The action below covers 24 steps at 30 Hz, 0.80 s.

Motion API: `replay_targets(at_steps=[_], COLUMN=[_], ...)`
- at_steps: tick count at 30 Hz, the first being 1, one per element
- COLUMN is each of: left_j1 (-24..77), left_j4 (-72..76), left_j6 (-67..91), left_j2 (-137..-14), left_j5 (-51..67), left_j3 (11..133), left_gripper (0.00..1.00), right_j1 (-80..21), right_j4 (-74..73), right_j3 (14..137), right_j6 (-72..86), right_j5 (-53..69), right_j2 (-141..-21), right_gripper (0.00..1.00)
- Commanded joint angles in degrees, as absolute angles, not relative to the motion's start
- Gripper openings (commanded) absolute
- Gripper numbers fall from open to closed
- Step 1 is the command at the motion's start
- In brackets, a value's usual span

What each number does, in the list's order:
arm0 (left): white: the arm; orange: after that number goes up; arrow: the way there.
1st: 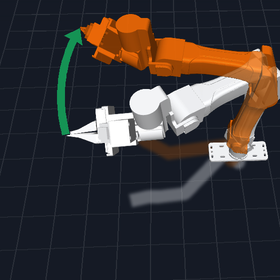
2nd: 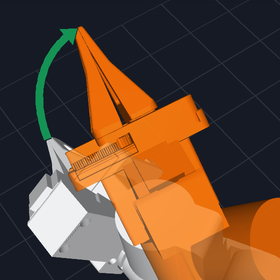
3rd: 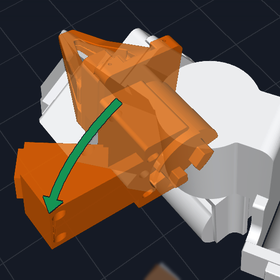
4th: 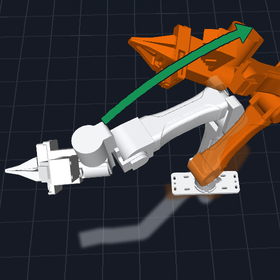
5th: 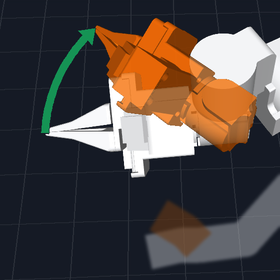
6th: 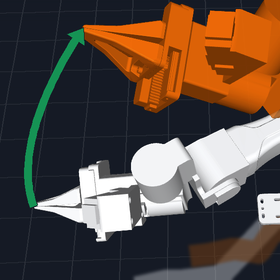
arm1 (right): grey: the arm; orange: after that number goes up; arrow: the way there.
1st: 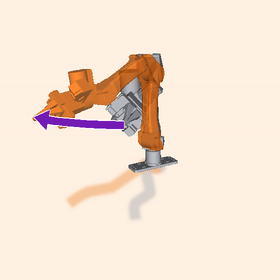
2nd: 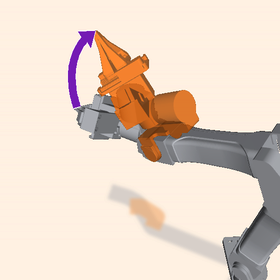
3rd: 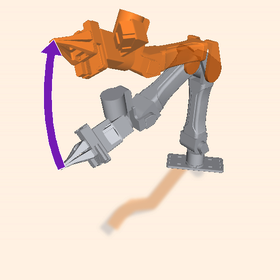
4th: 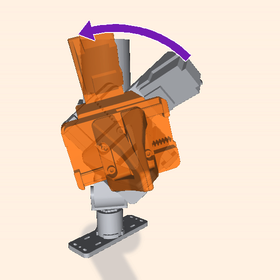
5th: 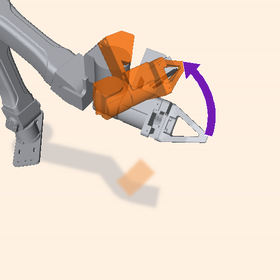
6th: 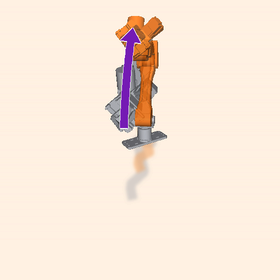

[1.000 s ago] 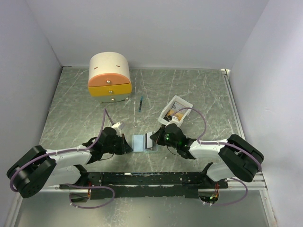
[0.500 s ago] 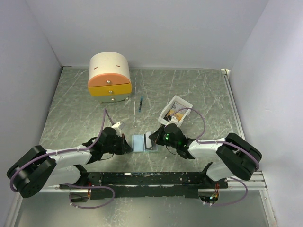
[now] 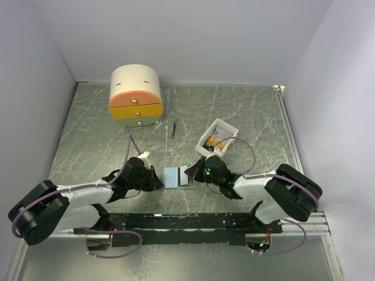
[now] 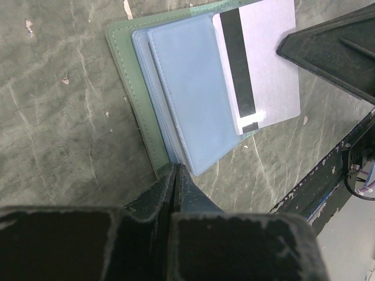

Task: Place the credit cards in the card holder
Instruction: Insert the credit card into the card holder.

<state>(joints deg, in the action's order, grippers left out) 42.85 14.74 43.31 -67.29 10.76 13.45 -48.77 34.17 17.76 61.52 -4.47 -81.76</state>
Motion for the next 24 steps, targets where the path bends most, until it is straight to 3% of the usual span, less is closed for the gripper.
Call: replay_targets(at_steps=[1, 24], left_j1=[42.81, 42.87], left_j4=[14.01, 14.31], left_j6=[42.34, 43.57], left_j2=[-66.78, -65.75], left_j5=[11.69, 12.61], left_j3=[14.00, 13.85], left_gripper=[0.09, 0.08], right_j1=[-49.15, -50.27], right_j4=[33.08, 39.69], right_j3=[16.64, 17.18], right_j6=[60.69, 60.97], right_j5=[-4.92, -2.60], right_j2=[-81.93, -88.34], right_gripper=[0.00, 0.00])
